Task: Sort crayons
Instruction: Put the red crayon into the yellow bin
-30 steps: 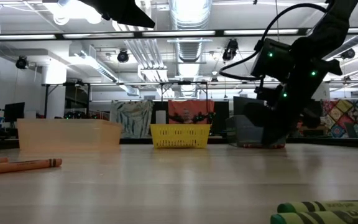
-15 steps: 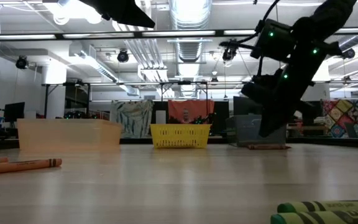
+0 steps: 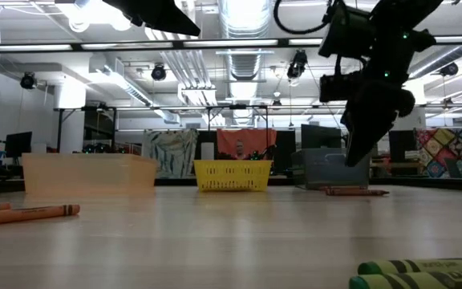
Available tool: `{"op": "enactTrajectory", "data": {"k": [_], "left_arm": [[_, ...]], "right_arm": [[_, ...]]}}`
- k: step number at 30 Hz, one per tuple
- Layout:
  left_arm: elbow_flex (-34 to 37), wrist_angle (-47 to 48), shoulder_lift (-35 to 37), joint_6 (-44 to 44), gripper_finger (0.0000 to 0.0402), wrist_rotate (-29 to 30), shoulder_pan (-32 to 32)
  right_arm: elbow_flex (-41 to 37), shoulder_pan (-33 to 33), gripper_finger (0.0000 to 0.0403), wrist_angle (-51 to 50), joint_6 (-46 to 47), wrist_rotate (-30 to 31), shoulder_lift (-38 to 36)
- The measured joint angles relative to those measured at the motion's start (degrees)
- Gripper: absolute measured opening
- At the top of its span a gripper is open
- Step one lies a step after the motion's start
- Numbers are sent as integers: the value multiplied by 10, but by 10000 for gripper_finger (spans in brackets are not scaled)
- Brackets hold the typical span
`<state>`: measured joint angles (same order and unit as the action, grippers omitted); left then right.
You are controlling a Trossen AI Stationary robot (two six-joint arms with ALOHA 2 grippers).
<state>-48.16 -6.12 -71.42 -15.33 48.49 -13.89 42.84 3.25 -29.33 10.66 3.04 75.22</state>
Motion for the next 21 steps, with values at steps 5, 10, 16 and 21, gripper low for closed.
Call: {"op": "enactTrajectory", "data": {"k": [5, 10, 16, 21], "left_arm": [[0, 2, 0, 4, 149, 0, 0], [0, 3, 0, 13, 149, 0, 0], [0, 3, 0, 30, 149, 0, 0], [0, 0, -3, 84, 149, 0, -2]], "right_arm": [[-2, -8, 117, -4, -16, -1, 39], [-2, -21, 151, -4, -15, 3, 92], [4, -22, 130, -2, -21, 10, 133], [3, -22, 50, 2, -33, 3, 153]]}}
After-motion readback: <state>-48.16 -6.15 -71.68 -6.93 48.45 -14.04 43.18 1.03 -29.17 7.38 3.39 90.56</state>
